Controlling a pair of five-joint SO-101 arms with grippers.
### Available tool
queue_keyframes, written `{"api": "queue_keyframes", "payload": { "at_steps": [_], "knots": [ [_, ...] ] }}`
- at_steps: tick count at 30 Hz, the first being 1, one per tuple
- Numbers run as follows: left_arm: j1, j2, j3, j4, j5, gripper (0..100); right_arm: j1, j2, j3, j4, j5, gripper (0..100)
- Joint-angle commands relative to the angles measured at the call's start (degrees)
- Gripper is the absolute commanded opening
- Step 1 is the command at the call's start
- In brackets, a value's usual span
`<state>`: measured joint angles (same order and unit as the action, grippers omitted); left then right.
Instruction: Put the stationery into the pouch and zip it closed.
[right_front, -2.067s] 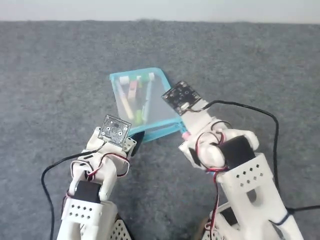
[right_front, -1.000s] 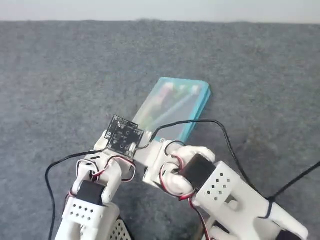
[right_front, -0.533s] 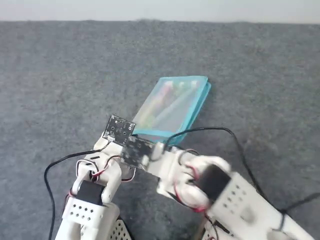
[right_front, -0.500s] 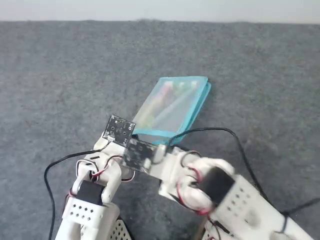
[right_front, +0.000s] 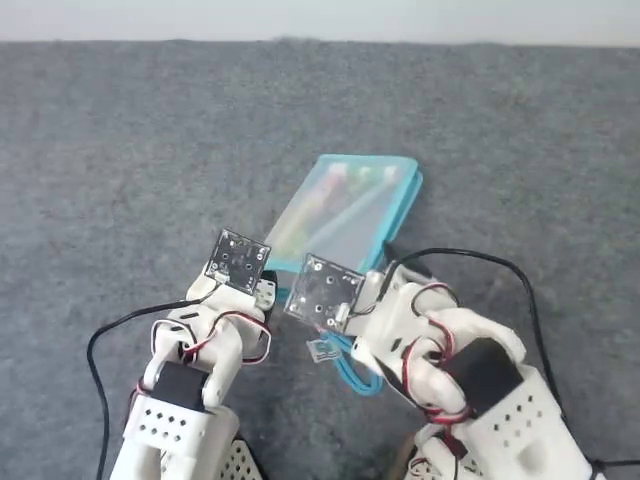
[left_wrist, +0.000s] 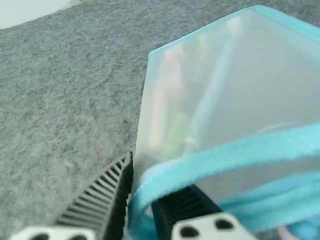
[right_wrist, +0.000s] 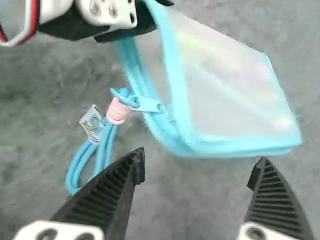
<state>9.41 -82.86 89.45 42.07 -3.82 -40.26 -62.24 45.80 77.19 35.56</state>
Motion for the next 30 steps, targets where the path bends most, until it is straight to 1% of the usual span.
{"api": "queue_keyframes", "payload": {
  "at_steps": [1,3,8,13,15,17,19,23,28,30],
  "knots": [
    [-0.2,-0.5,-4.8,0.2,-0.2,1,1.8,2.7,0.8,-5.7,2.3,36.3],
    [-0.2,-0.5,-4.8,0.2,-0.2,1,2.8,6.0,0.9,-8.4,3.1,38.1],
    [-0.2,-0.5,-4.7,0.2,-0.2,1,3.0,15.4,0.9,-14.1,6.3,38.1],
    [-0.2,-0.5,-4.6,0.2,-0.2,1,3.1,21.1,0.7,-18.3,6.2,37.4],
    [-0.1,-0.4,-4.4,0.2,-0.2,1,3.1,21.8,-0.1,-18.6,6.2,32.0],
    [-0.1,-0.4,-4.1,-0.1,-0.2,1,3.1,21.8,-1.1,-18.1,6.1,23.3],
    [-0.1,-0.4,-4.1,0.0,-0.2,1,3.1,21.8,-1.9,-18.2,3.6,14.6],
    [1.5,-0.4,-3.9,0.3,-0.2,1,2.9,22.1,-3.5,-18.5,-0.8,0.7],
    [2.6,-0.7,-3.1,0.0,-0.3,1,3.1,22.4,-3.6,-18.5,-4.5,0.6],
    [2.5,-0.9,-3.2,0.1,-0.3,5,3.2,22.4,-3.6,-18.5,-6.2,0.6]
  ]
}}
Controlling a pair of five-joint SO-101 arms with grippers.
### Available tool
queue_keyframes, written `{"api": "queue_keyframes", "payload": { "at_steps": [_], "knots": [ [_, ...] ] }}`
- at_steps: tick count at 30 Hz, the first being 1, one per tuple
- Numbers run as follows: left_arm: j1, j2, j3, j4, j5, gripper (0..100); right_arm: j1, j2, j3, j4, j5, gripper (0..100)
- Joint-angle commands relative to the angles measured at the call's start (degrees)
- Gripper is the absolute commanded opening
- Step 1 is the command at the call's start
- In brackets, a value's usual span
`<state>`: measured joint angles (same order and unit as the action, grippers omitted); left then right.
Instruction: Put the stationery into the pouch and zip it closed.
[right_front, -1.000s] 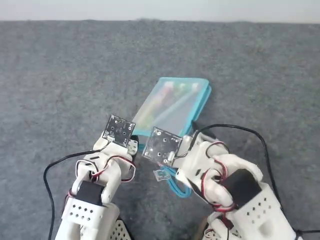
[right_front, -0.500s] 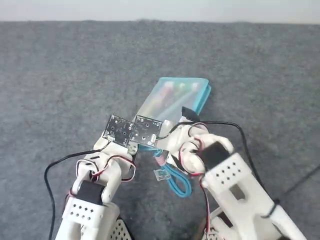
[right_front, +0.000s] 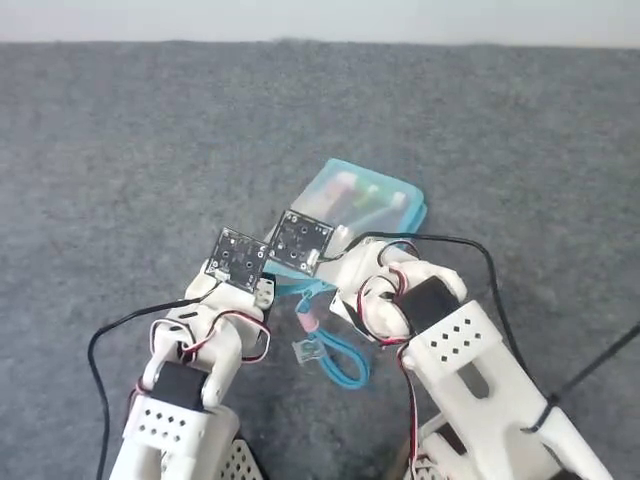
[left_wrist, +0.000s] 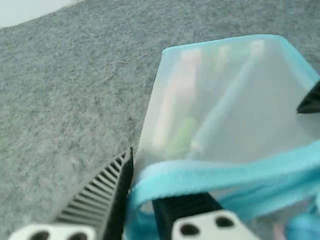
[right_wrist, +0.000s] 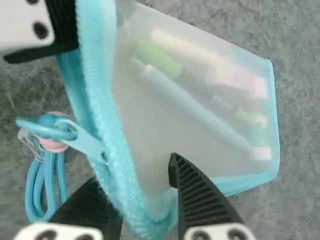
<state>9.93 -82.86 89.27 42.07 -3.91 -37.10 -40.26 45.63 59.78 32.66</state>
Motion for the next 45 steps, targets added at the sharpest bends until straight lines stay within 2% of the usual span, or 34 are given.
{"api": "queue_keyframes", "payload": {
  "at_steps": [1,3,5,12,19,28,32,36,45],
  "knots": [
    [2.0,-1.0,-3.1,0.2,-0.2,9,0.2,0.4,-3.4,-1.1,-4.1,0.6],
    [2.0,-1.0,-3.3,0.3,-0.2,17,1.2,0.7,-3.3,-1.3,-5.8,0.6],
    [1.6,-1.1,-4.0,0.3,-0.2,20,2.9,2.2,-3.3,-2.5,-7.6,0.6],
    [-3.6,-1.1,-6.7,0.4,0.1,18,10.8,15.3,-4.4,-10.5,-13.5,0.6],
    [-5.3,-1.1,-7.8,0.3,0.2,18,15.8,26.3,-11.9,-10.8,-17.7,0.6],
    [-4.1,-1.1,-8.7,1.5,0.2,18,15.7,27.6,-13.5,-10.8,-19.0,0.6],
    [1.9,-0.6,-7.8,2.4,0.0,18,15.0,21.1,-13.5,-6.8,-21.9,0.6],
    [7.2,-0.6,-5.9,2.7,0.2,27,12.2,14.4,-12.8,-1.2,-22.1,0.6],
    [7.3,-0.6,-5.8,2.6,0.2,28,5.9,5.3,-5.5,1.4,-21.5,0.6]
  ]
}}
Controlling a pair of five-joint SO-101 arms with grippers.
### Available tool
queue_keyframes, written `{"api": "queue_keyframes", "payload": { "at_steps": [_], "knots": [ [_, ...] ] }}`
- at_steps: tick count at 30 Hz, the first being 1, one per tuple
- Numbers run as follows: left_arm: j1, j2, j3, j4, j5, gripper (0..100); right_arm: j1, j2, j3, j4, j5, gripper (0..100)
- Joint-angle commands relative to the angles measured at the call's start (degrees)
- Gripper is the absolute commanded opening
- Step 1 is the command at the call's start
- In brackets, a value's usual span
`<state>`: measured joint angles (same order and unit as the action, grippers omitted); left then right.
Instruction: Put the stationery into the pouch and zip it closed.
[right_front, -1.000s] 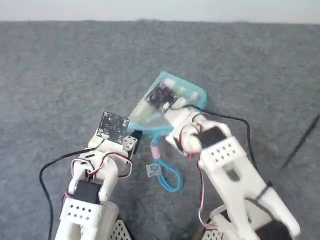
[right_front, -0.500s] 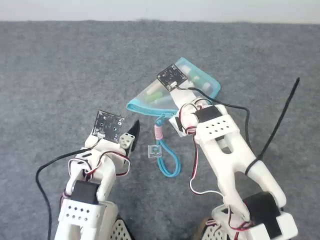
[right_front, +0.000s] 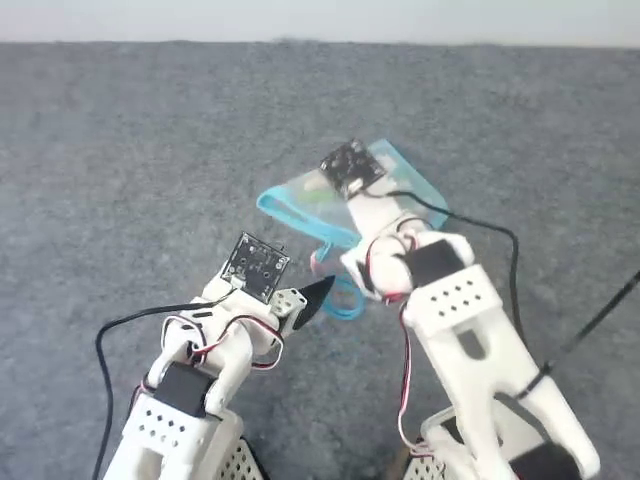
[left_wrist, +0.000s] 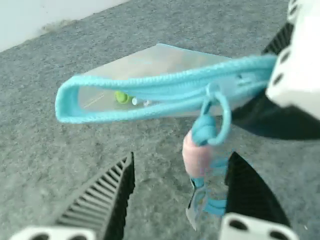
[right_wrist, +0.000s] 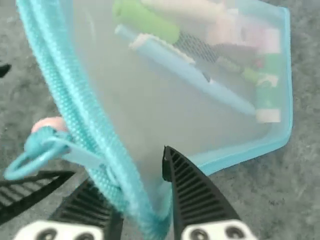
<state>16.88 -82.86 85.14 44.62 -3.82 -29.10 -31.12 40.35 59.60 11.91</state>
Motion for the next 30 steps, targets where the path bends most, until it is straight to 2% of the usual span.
{"api": "queue_keyframes", "payload": {
  "at_steps": [1,6,14,21,23,30],
  "knots": [
    [0.4,-0.6,-1.6,0.0,0.1,28,-2.3,-4.2,-0.2,2.0,-0.8,0.6],
    [0.4,-0.6,-1.5,-0.3,0.1,28,-4.4,-4.4,0.2,4.0,-0.8,0.6],
    [0.4,-1.0,-1.5,-0.4,0.0,20,-4.7,-5.0,3.6,3.4,1.4,0.6],
    [0.2,-1.0,-1.7,-0.4,-0.4,4,-3.2,-4.4,5.1,1.4,3.3,0.6],
    [-1.1,-1.0,-2.0,-0.4,-1.4,1,-1.9,-4.4,5.1,0.9,3.4,0.6],
    [-8.7,-1.0,-2.1,-2.3,-1.3,1,2.2,-4.3,5.2,-0.1,3.9,0.6]
  ]
}}
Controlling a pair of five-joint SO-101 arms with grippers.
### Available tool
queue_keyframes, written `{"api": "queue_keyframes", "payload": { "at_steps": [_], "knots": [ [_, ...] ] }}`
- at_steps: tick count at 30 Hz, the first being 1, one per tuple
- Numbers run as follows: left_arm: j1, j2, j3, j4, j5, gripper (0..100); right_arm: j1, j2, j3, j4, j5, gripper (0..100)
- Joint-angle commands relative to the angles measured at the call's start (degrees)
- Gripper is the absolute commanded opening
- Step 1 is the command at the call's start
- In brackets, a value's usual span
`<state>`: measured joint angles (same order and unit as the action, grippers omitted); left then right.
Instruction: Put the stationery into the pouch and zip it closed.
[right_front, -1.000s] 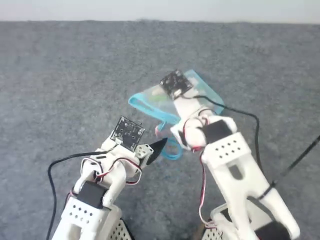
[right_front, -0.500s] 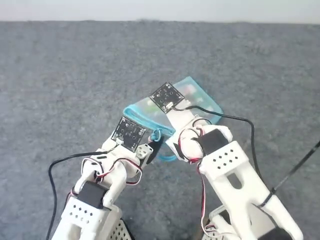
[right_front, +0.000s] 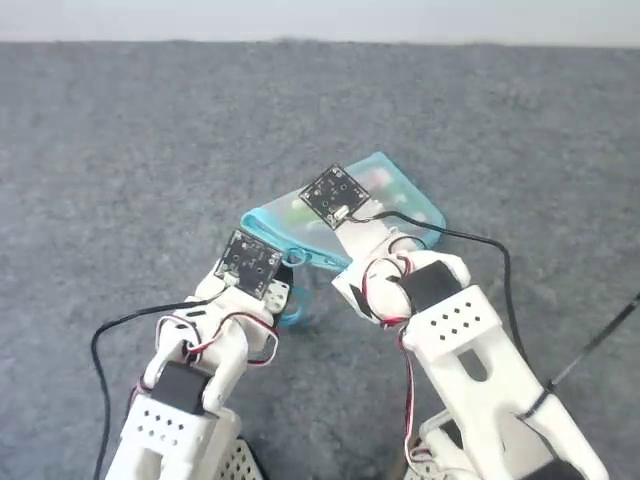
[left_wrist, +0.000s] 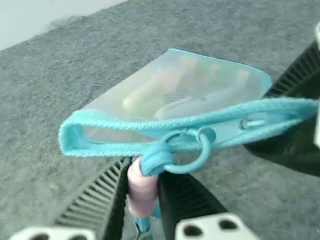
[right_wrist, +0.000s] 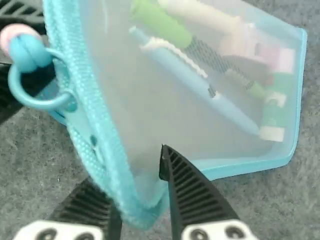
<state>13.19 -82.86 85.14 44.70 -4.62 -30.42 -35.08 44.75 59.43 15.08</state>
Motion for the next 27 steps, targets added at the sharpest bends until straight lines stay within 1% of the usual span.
{"api": "queue_keyframes", "payload": {
  "at_steps": [1,8,13,16,20,22,25,27],
  "knots": [
    [-5.5,-1.0,-2.1,-2.4,-0.4,1,3.5,-0.3,1.0,0.0,0.7,0.6],
    [-5.9,-1.0,-2.1,-2.3,-0.6,1,4.3,-0.4,2.6,-1.3,0.8,0.6],
    [-6.0,-1.0,-2.1,-2.1,-0.6,1,8.0,-0.8,2.5,-1.3,2.5,0.6],
    [-4.3,-0.7,-1.8,-2.3,-0.7,1,8.5,-1.1,2.3,-1.2,2.7,0.6],
    [-0.4,-0.6,-1.5,-1.9,-1.7,1,6.3,-1.1,2.3,-0.8,2.9,0.6],
    [-2.2,-0.6,-1.4,-1.9,-1.8,1,8.3,-1.7,2.2,-0.2,4.0,0.6],
    [-7.4,-0.6,-1.7,-2.4,-1.8,1,14.5,-4.1,2.2,-0.2,5.8,0.6],
    [-8.1,-0.8,-1.7,-2.4,-1.8,1,17.5,-4.9,2.5,-0.2,7.5,0.6]
  ]
}}
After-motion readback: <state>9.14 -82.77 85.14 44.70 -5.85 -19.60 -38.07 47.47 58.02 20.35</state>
